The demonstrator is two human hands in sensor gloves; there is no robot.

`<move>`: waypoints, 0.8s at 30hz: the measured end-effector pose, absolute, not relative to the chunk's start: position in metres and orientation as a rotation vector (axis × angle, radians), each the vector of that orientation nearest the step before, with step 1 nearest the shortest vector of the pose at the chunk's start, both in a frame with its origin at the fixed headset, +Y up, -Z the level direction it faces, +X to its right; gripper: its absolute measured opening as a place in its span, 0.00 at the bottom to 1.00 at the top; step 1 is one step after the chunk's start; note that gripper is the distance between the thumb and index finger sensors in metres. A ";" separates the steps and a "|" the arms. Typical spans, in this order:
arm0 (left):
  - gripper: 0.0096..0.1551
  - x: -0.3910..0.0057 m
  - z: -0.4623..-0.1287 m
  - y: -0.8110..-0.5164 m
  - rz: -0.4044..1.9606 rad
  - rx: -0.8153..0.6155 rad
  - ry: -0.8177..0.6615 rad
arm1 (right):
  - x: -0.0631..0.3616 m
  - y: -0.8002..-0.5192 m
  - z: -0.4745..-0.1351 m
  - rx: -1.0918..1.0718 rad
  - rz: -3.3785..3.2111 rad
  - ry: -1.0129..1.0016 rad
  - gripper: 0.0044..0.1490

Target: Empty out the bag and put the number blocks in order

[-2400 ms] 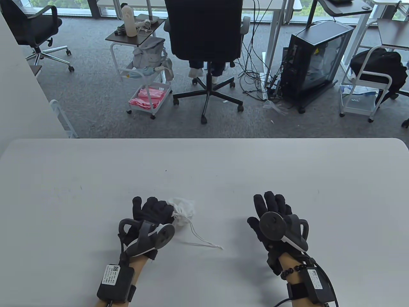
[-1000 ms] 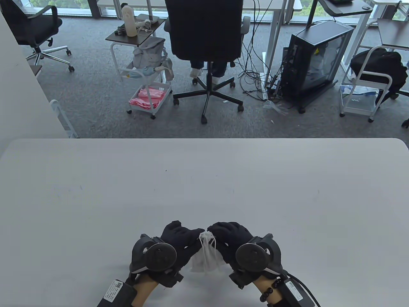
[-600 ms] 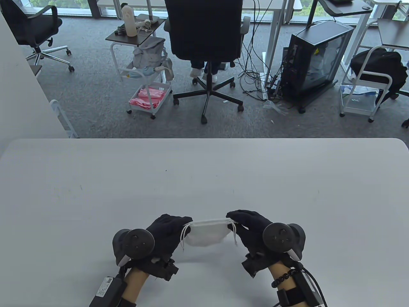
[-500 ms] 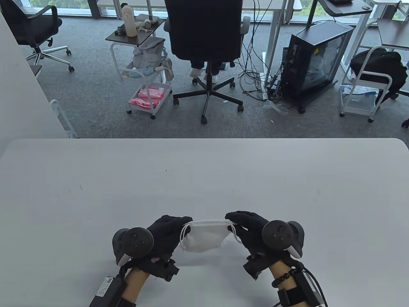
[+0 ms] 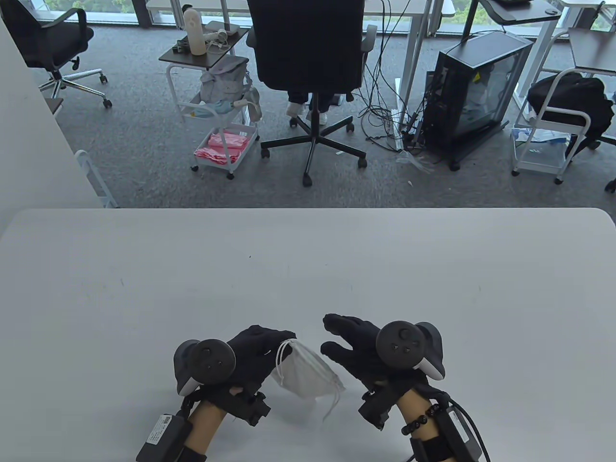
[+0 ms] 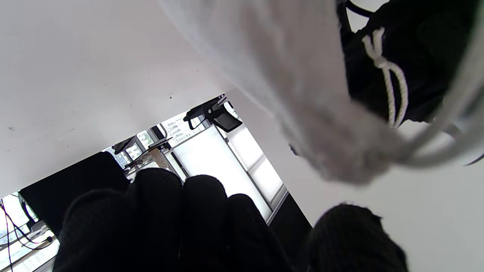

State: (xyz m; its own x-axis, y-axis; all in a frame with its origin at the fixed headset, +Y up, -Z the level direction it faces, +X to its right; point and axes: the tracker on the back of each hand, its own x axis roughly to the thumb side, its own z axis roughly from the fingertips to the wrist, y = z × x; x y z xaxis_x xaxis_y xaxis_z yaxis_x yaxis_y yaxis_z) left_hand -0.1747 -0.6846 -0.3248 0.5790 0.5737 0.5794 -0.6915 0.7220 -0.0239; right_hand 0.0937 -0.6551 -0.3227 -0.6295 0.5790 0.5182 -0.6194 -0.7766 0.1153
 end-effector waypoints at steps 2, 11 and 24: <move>0.22 -0.173 -0.324 -0.684 0.744 0.210 -0.606 | 0.088 -0.656 -0.321 0.754 2.379 -0.065 0.44; 0.22 -0.171 -0.324 -0.684 0.788 0.185 -0.634 | 0.078 -0.663 -0.322 0.684 2.326 -0.002 0.28; 0.26 -0.195 -0.339 -0.692 0.770 -0.026 -0.361 | 0.108 -0.684 -0.336 0.231 1.886 0.014 0.24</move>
State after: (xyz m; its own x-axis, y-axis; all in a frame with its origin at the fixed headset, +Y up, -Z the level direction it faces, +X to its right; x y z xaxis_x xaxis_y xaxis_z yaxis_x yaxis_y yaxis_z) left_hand -0.1948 -0.6918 -0.3393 0.6597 0.6847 0.3098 -0.6760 0.7207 -0.1535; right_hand 0.1082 -0.6835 -0.3356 -0.3044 0.9403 0.1525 -0.9379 -0.3238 0.1246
